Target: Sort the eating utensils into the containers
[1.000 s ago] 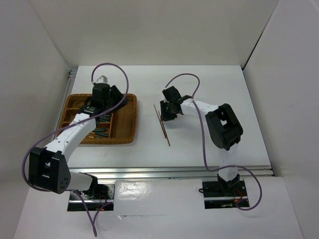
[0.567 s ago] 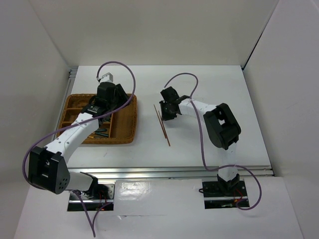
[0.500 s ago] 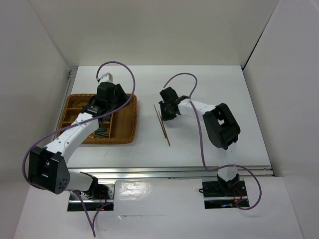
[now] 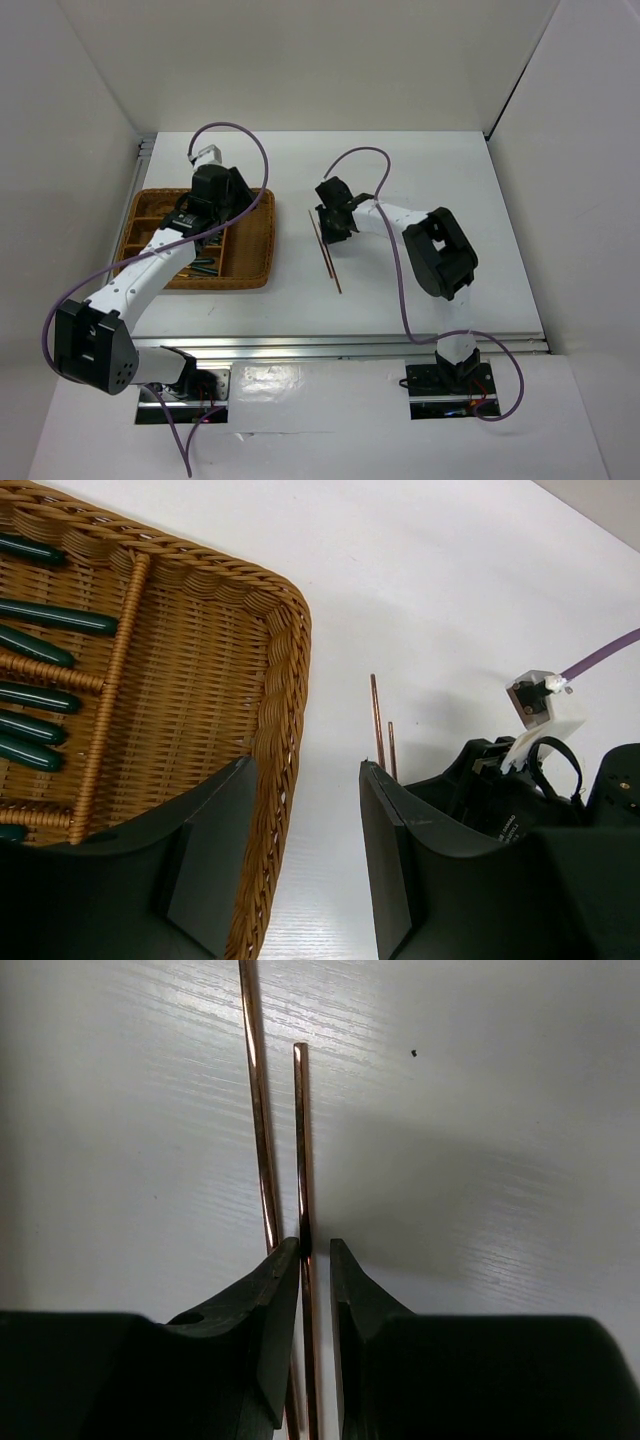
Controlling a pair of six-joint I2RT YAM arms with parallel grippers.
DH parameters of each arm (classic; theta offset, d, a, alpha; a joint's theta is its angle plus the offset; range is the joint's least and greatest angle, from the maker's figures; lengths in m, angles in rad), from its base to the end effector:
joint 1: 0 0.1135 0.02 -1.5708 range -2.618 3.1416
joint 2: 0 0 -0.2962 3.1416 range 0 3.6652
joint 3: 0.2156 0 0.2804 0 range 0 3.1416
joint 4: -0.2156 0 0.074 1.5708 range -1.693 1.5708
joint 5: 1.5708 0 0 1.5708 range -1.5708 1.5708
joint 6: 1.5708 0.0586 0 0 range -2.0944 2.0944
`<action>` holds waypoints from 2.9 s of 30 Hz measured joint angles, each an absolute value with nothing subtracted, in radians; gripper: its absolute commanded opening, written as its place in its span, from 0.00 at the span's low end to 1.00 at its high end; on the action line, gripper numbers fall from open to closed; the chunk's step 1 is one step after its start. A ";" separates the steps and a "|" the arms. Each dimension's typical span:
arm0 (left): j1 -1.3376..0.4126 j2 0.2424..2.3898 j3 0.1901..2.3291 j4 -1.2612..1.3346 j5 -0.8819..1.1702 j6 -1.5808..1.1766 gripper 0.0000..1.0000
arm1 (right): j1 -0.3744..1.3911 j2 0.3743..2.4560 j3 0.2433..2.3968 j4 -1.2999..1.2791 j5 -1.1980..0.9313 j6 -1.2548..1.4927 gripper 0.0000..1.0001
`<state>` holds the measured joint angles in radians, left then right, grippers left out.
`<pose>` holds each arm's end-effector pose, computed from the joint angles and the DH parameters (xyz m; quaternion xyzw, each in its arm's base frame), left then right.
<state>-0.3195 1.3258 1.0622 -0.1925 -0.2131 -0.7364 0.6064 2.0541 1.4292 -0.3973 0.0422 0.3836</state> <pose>0.3325 -0.0969 0.3296 -0.2297 0.8139 -0.1870 0.4998 0.3991 0.2738 0.1511 -0.1013 0.9571 0.1108 0.2480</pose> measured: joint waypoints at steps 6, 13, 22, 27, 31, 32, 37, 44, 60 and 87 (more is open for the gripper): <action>-0.319 1.326 1.062 -0.203 -0.219 -0.731 0.59 | 0.606 2.069 1.446 -0.397 0.072 0.382 0.16; -0.319 1.327 1.062 -0.208 -0.190 -0.686 0.59 | 0.606 2.101 1.489 -0.400 0.137 0.379 0.00; -0.321 1.355 0.971 -0.065 0.113 -0.627 0.59 | 0.557 2.103 1.507 -0.430 0.122 0.407 0.00; -0.344 1.412 0.849 0.097 0.309 -0.629 0.59 | 0.472 2.085 1.512 -0.466 0.080 0.422 0.00; -0.385 1.487 0.814 0.212 0.419 -0.631 0.59 | 0.462 2.056 1.533 -0.471 0.029 0.433 0.00; -0.399 1.507 0.814 0.246 0.443 -0.630 0.59 | 0.466 2.043 1.536 -0.471 0.010 0.436 0.00; -0.459 1.619 0.844 0.374 0.529 -0.629 0.59 | 0.476 1.973 1.538 -0.463 -0.070 0.456 0.00; -0.485 1.761 0.883 0.480 0.593 -0.641 0.58 | 0.476 1.917 1.536 -0.456 -0.124 0.476 0.00; -0.496 1.850 0.963 0.564 0.582 -0.747 0.25 | 0.476 1.856 1.479 -0.398 -0.207 0.516 0.00; -0.233 1.380 0.780 0.355 -0.003 -0.976 0.20 | 0.451 1.674 1.471 -0.382 -0.186 0.477 0.50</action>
